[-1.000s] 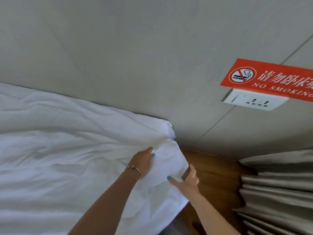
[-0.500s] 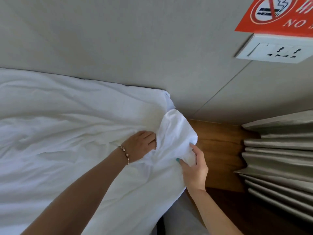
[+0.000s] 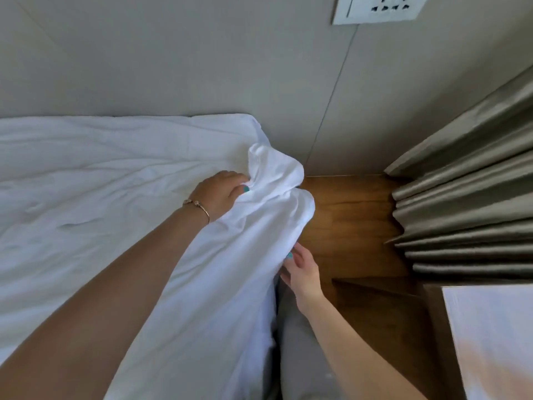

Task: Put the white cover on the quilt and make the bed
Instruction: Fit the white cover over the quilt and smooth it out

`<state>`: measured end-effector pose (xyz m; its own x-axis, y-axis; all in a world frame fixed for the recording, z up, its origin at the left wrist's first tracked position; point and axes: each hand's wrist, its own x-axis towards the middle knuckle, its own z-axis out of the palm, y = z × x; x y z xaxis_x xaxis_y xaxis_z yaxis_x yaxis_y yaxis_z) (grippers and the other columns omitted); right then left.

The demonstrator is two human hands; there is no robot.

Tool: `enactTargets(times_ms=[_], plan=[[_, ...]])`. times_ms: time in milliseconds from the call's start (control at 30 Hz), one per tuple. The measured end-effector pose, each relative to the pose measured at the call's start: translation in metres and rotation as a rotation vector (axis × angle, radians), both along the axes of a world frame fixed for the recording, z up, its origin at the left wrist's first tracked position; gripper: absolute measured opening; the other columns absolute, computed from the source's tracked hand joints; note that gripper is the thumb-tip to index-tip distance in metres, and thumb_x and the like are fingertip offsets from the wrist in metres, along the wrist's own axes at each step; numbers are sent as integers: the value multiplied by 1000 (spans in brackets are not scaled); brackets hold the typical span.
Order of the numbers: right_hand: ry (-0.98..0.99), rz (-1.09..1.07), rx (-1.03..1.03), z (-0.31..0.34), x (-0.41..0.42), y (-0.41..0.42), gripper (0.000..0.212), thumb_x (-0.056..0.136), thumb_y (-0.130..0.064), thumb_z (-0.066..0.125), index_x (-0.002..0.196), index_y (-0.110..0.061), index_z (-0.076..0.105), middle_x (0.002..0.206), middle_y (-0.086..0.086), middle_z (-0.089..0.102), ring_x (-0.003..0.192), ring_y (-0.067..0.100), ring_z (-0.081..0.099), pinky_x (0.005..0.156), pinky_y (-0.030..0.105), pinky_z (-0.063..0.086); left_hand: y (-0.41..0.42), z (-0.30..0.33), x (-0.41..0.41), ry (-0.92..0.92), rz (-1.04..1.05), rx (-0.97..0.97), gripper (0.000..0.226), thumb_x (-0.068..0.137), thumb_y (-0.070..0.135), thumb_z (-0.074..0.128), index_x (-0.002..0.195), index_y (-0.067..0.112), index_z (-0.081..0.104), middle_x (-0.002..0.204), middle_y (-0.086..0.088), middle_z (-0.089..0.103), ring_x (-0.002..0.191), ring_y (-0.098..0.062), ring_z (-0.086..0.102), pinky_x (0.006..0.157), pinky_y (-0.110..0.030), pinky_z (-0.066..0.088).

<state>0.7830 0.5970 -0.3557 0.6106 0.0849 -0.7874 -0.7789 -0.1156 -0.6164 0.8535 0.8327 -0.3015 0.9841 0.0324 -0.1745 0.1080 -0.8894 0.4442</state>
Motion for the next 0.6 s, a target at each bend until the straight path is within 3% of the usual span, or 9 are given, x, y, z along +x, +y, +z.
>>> enactTargets(times_ms=[67,167,233,333,433,500,567,600], plan=[[-51,72,-118,2,-3,1,31,87,-14,71,112,-24,57,105,-5,67,93,8,64,85,31,56,7,8,4,87,-140,191,37,98,29,52,133,19,53,122,-3,59,120,-22,46,93,-35,42],[-91,103,-221,-1,3,8,21,85,-12,72,103,-14,61,87,-7,65,79,4,60,71,21,51,16,4,15,154,-246,398,51,91,35,62,138,21,45,124,0,56,118,-20,43,95,-33,40],[-96,151,-261,-7,4,11,16,85,-12,72,100,-12,65,85,-6,66,78,5,60,75,26,54,19,-5,23,187,-171,397,59,88,40,64,139,20,42,122,-3,53,117,-21,42,95,-30,38],[-144,169,-334,-10,-7,-5,12,81,-20,79,82,-18,68,77,-7,68,74,8,64,68,22,52,21,-26,35,217,-180,422,57,86,52,59,132,21,47,125,5,51,117,-20,36,93,-29,37],[-252,233,-417,-13,-18,-31,15,79,-20,81,73,-25,68,68,-9,69,69,10,65,62,19,52,28,-35,49,293,-216,423,58,82,64,57,123,23,53,142,13,39,119,-19,30,98,-30,35],[-279,322,-478,-17,-27,-48,18,82,-17,78,72,-26,66,67,-9,67,67,10,63,62,19,50,33,-34,57,352,-215,386,67,79,71,56,130,27,52,153,16,25,126,-18,24,105,-30,30],[-226,458,-569,-26,-44,-69,17,84,-18,75,74,-25,63,68,-9,65,68,9,61,67,21,51,40,-31,61,359,-185,319,64,83,67,56,132,25,55,155,16,24,131,-17,21,109,-30,28],[-142,530,-598,-30,-54,-79,15,84,-18,74,76,-24,63,72,-9,65,70,8,60,72,22,53,47,-29,61,323,-148,274,54,86,61,58,122,21,62,154,14,29,131,-18,22,110,-30,28]])
